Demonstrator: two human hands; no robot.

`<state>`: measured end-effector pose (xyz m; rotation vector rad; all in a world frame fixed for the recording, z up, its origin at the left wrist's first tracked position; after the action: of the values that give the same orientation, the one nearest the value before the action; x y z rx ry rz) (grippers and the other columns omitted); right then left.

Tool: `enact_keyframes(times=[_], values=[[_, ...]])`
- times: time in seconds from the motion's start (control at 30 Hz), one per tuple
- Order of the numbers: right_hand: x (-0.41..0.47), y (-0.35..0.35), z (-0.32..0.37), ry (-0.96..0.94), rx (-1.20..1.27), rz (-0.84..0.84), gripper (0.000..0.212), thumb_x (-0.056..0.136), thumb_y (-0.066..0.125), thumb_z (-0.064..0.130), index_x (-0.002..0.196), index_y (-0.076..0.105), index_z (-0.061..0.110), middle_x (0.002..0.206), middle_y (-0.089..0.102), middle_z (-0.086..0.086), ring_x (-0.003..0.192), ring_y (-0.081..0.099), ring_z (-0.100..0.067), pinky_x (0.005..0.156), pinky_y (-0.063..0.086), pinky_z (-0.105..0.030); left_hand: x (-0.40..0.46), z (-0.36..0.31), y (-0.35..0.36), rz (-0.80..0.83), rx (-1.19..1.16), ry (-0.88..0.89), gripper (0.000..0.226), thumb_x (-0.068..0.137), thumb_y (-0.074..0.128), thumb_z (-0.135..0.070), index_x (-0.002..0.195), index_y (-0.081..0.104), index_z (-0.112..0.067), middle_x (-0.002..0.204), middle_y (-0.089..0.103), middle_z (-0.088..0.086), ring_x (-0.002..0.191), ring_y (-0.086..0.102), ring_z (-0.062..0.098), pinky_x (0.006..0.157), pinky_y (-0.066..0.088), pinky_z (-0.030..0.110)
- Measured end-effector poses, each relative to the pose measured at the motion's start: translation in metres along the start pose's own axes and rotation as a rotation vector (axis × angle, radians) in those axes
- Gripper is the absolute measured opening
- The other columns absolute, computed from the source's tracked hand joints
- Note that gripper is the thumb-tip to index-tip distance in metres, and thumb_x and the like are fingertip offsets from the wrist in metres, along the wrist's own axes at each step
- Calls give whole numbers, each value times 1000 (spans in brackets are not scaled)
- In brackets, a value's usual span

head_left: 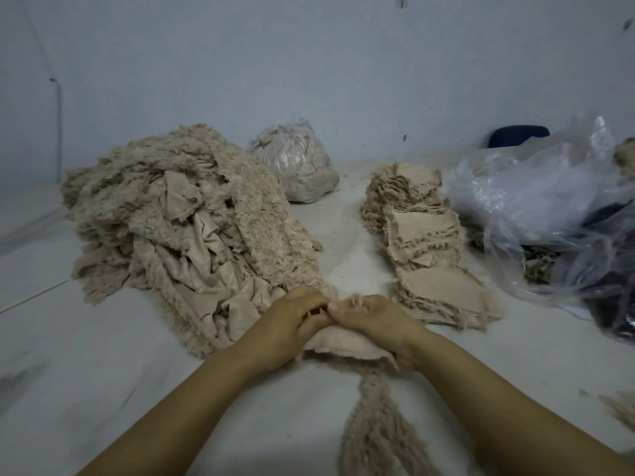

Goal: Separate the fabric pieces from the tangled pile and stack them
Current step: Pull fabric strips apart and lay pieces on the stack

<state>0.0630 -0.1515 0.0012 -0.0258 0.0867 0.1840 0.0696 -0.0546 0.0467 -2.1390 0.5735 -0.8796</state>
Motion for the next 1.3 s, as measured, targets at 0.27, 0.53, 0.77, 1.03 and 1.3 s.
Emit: enact_keyframes(times=[0.27, 0.53, 0.77, 1.03, 1.3], values=[[-10, -58, 15, -287, 76, -672, 20, 84, 71, 13, 67, 61, 17, 66, 63, 5, 60, 57, -4, 60, 47, -19, -6, 25, -4, -101, -166, -246, 42, 95, 53, -23, 55, 44, -25, 48, 44, -16, 49, 39, -2, 51, 28, 15], [-15, -71, -5, -266, 319, -864, 21, 84, 72, 14, 68, 59, 18, 68, 61, 1, 66, 56, -14, 61, 48, -26, -18, 29, 10, -20, -444, -322, 31, 87, 61, -29, 57, 65, -22, 46, 43, -12, 41, 34, 1, 45, 29, 15], [6, -39, -21, 124, 265, -357, 65, 66, 61, 73, 92, 68, 14, 106, 64, -10, 101, 62, -27, 91, 51, -41, -21, 32, 6, 12, -534, -318, 19, 91, 56, -7, 78, 56, 8, 68, 45, 7, 64, 40, 12, 60, 33, 22], [8, -5, -13, 209, -16, 25, 26, 75, 75, 32, 78, 69, 7, 75, 68, -8, 65, 62, -16, 63, 50, -25, -12, 29, 12, 86, -525, -320, 27, 95, 53, -13, 80, 51, 11, 52, 34, -14, 47, 28, 2, 45, 25, 15], [3, -49, 6, -180, 75, -580, 28, 91, 64, 17, 66, 52, 12, 65, 51, -9, 62, 45, -20, 61, 41, -29, -17, 32, 15, 21, -536, -390, 35, 98, 48, -19, 64, 43, -13, 40, 37, -10, 35, 27, 1, 38, 26, 13]])
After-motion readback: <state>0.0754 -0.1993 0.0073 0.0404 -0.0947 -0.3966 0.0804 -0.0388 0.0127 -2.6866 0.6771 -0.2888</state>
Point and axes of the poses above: each hand's wrist, its own x-axis towards the middle knuckle, its own y-axis out of the palm, z = x × y, the point moved 10 cm from there along x, towards the middle knuckle
